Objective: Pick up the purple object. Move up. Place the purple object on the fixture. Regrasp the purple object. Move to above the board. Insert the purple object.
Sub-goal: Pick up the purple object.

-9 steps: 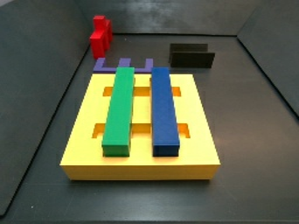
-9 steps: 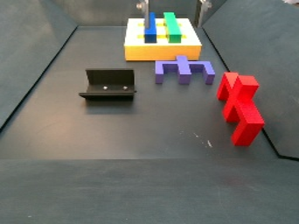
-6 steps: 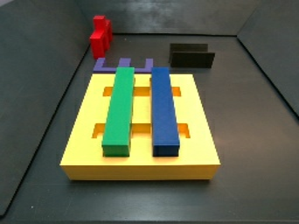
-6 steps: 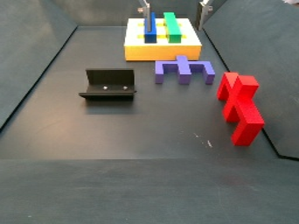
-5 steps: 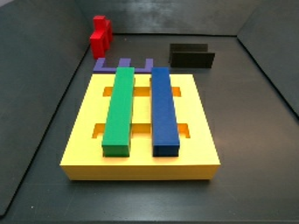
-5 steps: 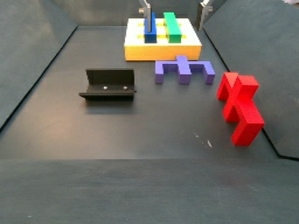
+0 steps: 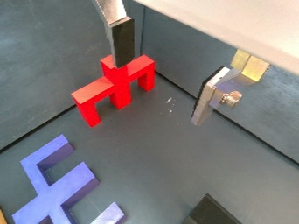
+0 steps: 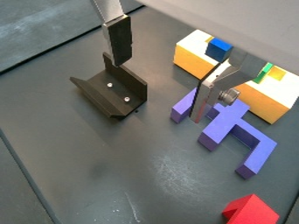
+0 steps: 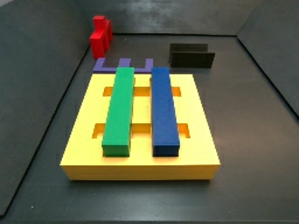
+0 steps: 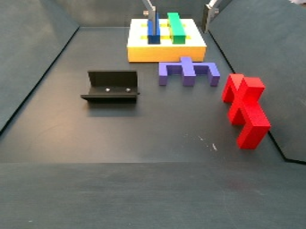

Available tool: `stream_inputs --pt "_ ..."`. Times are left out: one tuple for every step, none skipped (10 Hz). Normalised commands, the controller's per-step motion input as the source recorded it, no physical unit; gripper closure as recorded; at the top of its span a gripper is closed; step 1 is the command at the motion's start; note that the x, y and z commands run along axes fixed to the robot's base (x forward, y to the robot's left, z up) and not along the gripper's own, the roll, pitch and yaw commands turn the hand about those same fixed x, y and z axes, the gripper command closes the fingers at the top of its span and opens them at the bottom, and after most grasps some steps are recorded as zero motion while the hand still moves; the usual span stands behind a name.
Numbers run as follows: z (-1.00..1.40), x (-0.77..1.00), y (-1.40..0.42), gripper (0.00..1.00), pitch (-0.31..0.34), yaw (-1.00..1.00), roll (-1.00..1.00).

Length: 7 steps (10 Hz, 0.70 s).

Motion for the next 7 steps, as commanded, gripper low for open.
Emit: stream_inputs --pt "-0.08 0.00 0.00 0.00 -0.033 0.00 0.00" --pt "-0.06 0.00 -0.02 0.00 -0.024 0.00 0.00" --pt "-0.06 0.00 -0.06 0.00 -0.026 0.00 0.00" --pt "-0.07 0.00 -0.03 0.00 -0.029 0.00 0.00" --pt "-0.07 0.00 -0.03 0.00 -0.027 0.00 0.00" --pt "-0.05 0.00 -0.05 0.00 -0.023 0.00 0.00" --pt "-0.05 0.00 -0.06 0.00 -0.014 0.00 0.00"
